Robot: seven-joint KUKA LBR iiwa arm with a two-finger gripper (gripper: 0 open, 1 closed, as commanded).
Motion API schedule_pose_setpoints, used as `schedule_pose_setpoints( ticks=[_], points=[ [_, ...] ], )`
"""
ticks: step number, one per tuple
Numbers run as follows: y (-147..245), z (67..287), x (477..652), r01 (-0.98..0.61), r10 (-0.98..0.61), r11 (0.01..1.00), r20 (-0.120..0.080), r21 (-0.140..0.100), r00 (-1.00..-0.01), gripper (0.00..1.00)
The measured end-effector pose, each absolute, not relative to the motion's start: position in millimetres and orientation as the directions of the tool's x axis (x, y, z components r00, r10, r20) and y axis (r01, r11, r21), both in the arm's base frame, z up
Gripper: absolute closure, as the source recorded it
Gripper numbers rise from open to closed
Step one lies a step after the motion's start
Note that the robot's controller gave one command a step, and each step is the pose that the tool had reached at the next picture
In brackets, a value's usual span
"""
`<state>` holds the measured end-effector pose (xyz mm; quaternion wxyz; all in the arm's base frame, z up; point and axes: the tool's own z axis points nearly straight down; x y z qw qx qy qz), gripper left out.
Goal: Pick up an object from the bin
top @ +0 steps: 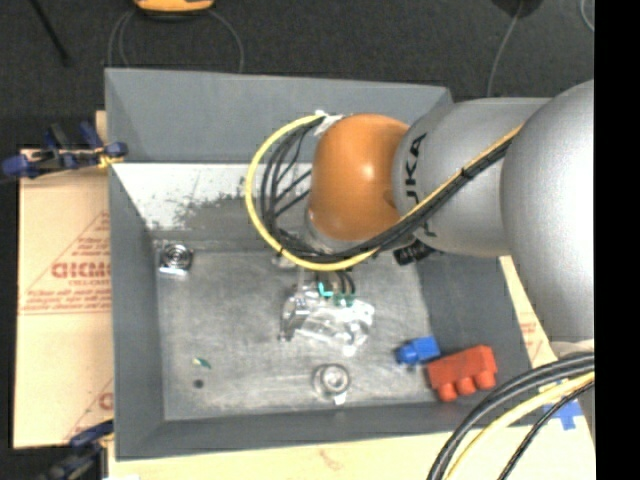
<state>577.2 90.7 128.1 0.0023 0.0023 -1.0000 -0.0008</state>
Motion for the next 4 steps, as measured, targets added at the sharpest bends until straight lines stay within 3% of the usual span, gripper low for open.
schedule_pose_setpoints(
  ticks=[1, 2, 3, 4],
  points=[
    [35, 110, 566.0, 0.153, 0.153, 0.988, 0.000, -0.001, -0.988, 0.00],
    [36, 110, 566.2, 0.154, 0.154, 0.988, -0.001, 0.001, -0.988, 1.00],
    [33, 238, 571.3, 0.080, 0.080, 0.997, -0.009, -0.001, -0.997, 1.00],
    [42, 203, 525.5, -0.170, -0.170, 0.986, 0.004, 0.000, -0.986, 1.00]
  ],
)
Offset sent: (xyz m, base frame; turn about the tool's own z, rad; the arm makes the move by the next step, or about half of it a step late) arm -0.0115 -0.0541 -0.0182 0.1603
